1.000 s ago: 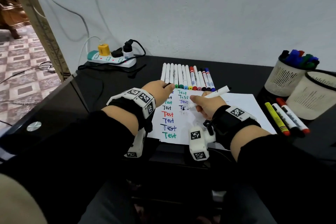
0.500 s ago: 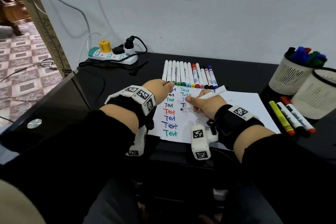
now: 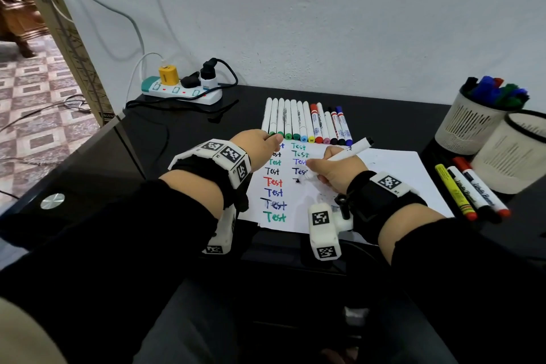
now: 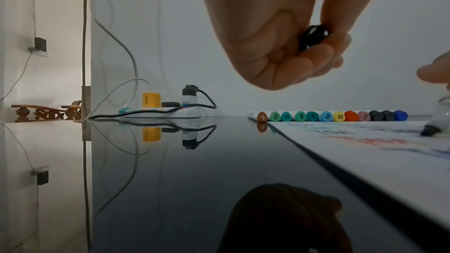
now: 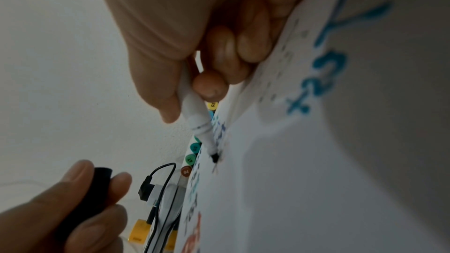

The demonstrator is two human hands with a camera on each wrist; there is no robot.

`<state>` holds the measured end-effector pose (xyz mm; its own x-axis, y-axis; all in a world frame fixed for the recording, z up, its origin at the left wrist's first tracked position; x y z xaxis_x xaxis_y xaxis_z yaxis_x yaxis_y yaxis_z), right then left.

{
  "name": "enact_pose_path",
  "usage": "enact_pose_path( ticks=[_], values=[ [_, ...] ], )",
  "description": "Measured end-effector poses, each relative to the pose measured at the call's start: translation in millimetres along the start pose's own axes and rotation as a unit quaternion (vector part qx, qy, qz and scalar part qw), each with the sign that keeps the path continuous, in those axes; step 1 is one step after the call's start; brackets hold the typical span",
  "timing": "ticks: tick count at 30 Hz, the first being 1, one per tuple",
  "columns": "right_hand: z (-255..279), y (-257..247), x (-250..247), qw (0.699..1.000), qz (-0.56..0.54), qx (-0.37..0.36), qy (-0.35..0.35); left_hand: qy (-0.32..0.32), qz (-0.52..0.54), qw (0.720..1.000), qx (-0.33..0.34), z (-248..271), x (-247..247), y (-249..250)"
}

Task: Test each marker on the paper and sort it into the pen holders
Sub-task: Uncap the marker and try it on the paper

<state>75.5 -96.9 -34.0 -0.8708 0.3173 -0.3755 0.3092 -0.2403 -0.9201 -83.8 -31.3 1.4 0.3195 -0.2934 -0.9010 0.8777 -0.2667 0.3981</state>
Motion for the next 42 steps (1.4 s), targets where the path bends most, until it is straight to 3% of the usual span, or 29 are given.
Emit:
enact_pose_path(
  ticks=[4,9,29,36,38,42],
  values=[
    [3.5,-1.4,0.4,0.999,-0.029,0.006,-0.013,0.002,0.008,1.0,0.003,2.3,-3.1,0.2],
    [2.8,2.7,-6.7,0.998,-0.054,0.008,0.023,0.004,0.026,1.0,-0.001,5.0,-4.1,-1.7],
    [2.0,1.3,-5.3,0.999,-0.029,0.017,0.031,0.002,0.017,1.0,-0.001,1.1,-0.7,-4.9],
    [3.6,-0.9,-8.1,0.987,-0.153,0.04,-0.021,-0.001,0.014,1.0,0.005,2.6,-2.0,-3.9],
    [2.9,-2.7,-9.6,0.99,-0.133,0.038,-0.024,-0.002,0.013,1.0,0.005,3.3,-2.4,-3.3],
    [4.4,-3.1,-15.9,0.998,-0.043,0.024,0.034,-0.006,0.018,1.0,0.004,2.5,-1.6,-4.6]
  ],
)
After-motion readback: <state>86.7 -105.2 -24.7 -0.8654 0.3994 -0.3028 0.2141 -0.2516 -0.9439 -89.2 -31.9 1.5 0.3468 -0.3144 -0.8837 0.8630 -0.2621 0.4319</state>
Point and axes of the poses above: each hand's wrist, its own z-axis away from the middle knuckle, its own x-axis out of the palm, y = z × x, the point moved 5 cm from there along -z, towards the middle knuckle, and after that the axes turned 7 degrees about -z, right-handed, at the moved point
